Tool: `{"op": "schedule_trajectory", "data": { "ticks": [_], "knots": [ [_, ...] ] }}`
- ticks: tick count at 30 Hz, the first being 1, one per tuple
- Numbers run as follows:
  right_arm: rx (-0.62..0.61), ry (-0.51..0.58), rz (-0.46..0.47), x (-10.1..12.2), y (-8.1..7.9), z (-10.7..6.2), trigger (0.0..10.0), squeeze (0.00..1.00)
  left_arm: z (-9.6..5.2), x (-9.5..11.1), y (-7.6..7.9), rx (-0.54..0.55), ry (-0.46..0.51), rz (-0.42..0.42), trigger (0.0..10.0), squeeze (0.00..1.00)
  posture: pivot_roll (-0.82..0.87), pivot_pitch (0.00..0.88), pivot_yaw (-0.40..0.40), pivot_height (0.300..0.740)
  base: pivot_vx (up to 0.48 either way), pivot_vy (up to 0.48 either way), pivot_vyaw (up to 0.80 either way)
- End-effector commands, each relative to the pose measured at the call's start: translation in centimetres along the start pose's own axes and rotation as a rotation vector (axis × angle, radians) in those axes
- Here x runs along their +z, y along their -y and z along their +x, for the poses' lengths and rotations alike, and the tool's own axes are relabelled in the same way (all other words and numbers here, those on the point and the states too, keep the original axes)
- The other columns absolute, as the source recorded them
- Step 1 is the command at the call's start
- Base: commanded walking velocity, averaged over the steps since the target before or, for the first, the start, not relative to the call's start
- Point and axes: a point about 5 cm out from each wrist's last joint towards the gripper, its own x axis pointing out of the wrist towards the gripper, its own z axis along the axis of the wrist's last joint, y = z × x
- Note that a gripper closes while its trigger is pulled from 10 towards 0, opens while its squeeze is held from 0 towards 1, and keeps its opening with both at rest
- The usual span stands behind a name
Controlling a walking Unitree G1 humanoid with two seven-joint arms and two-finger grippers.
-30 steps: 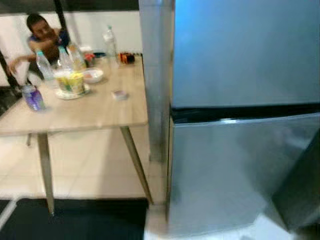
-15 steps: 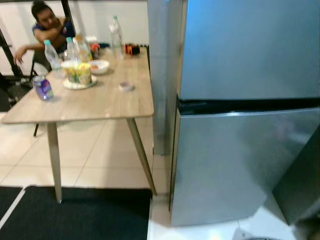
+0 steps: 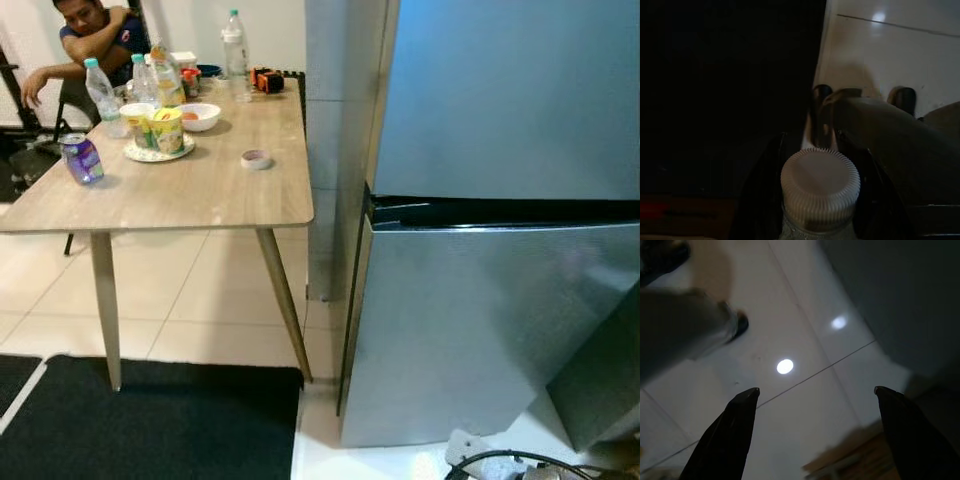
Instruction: Restocking fridge
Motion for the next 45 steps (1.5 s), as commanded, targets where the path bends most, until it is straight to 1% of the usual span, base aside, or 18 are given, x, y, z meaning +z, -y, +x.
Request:
{"op": "schedule_trajectory", "data": {
  "ticks": [1,4,5,8,11,12,14,21,23,26,28,31,32,33,36,39,41,45],
  "knots": [
    [-0.036,0.047,0.004,0.7,1.5,-0.6,10.0,0.00,-0.1,-1.6,0.7,-0.025,-0.056,-0.022,10.0,0.00,-0.11,0.000,-0.038,0.740,0.000,0.000,0.00],
    [-0.053,0.088,-0.014,1.6,2.6,-1.0,10.0,0.00,-0.1,-1.3,0.4,-0.002,-0.040,-0.051,10.0,0.00,-0.11,0.000,-0.038,0.740,0.000,0.000,0.00],
    [-0.057,0.124,-0.022,2.4,3.4,-1.4,10.0,0.00,-0.1,-0.9,-0.1,0.012,-0.014,-0.144,10.0,0.00,-0.11,0.002,-0.036,0.740,0.000,0.000,0.00],
    [-0.038,0.171,-0.032,3.3,4.0,-1.7,10.0,0.00,-0.2,-0.5,-0.9,0.031,0.011,-0.235,10.0,0.00,-0.11,0.002,-0.036,0.740,0.000,0.000,0.00],
    [-0.006,0.246,-0.041,4.4,4.6,-2.3,10.0,0.00,-0.7,-0.5,-3.1,0.094,0.003,-0.286,10.0,0.00,-0.11,0.000,-0.032,0.740,0.000,0.000,0.00],
    [0.001,0.268,-0.044,4.7,4.9,-2.5,10.0,0.00,-0.9,-0.9,-3.6,0.106,-0.033,-0.255,10.0,0.00,-0.11,0.000,-0.032,0.740,0.000,0.000,0.00],
    [0.026,0.330,-0.054,5.4,5.3,-3.1,10.0,0.00,-1.5,-2.2,-5.2,0.161,-0.137,-0.077,10.0,0.00,-0.11,0.000,-0.032,0.740,0.000,0.000,0.00],
    [0.062,0.465,-0.065,7.2,6.4,-4.5,10.0,0.00,-2.6,-2.6,-8.1,0.263,-0.189,0.143,10.0,0.00,-0.11,0.000,-0.023,0.740,0.000,0.000,0.00],
    [0.063,0.534,-0.087,8.4,6.9,-5.2,10.0,0.00,-2.6,-0.7,-8.9,0.302,-0.145,0.291,10.0,0.00,-0.10,0.000,-0.025,0.740,0.000,0.000,0.00],
    [0.065,0.552,-0.090,8.7,7.0,-5.4,10.0,0.00,-2.6,-0.2,-9.0,0.319,-0.129,0.324,10.0,0.00,-0.10,0.000,-0.025,0.740,0.000,0.000,0.00],
    [0.069,0.658,-0.073,10.1,7.5,-6.3,10.0,0.00,-2.6,2.1,-9.5,0.403,-0.048,0.393,10.0,0.00,-0.10,0.000,-0.025,0.740,0.000,0.000,0.00],
    [0.093,0.771,-0.063,11.2,7.9,-7.7,10.0,0.00,-2.5,3.9,-9.2,0.440,0.032,0.427,10.0,0.00,-0.10,0.000,-0.025,0.740,0.000,0.000,0.00],
    [0.167,0.899,-0.072,12.4,8.4,-10.0,10.0,0.00,-1.7,5.3,-7.1,0.383,0.107,0.461,10.0,0.00,-0.11,0.000,-0.030,0.740,0.000,0.000,0.00],
    [0.202,0.934,-0.088,12.7,8.3,-10.8,10.0,0.00,-1.4,5.5,-6.3,0.354,0.123,0.471,10.0,0.00,-0.11,0.000,-0.031,0.740,0.000,0.000,0.00],
    [0.261,0.992,-0.129,13.3,8.2,-12.6,10.0,0.00,-0.9,5.3,-4.7,0.298,0.122,0.535,10.0,0.00,-0.11,0.000,-0.030,0.740,0.000,0.000,0.00],
    [0.262,1.064,-0.166,14.4,8.5,-14.3,10.0,0.00,-0.5,4.8,-3.3,0.242,0.125,0.511,10.0,0.00,-0.12,0.000,-0.031,0.740,0.000,0.000,0.00],
    [0.184,1.149,-0.211,16.4,9.7,-16.4,10.0,0.00,-0.2,3.4,-2.0,0.176,0.094,0.474,10.0,0.00,-0.12,0.000,-0.030,0.740,0.000,0.000,0.00],
    [0.072,1.140,-0.278,18.0,10.7,-17.5,10.0,0.00,-0.1,2.1,-1.2,0.143,0.058,0.469,10.0,0.00,-0.12,0.000,-0.030,0.740,0.000,0.000,0.00]
  ]
}}
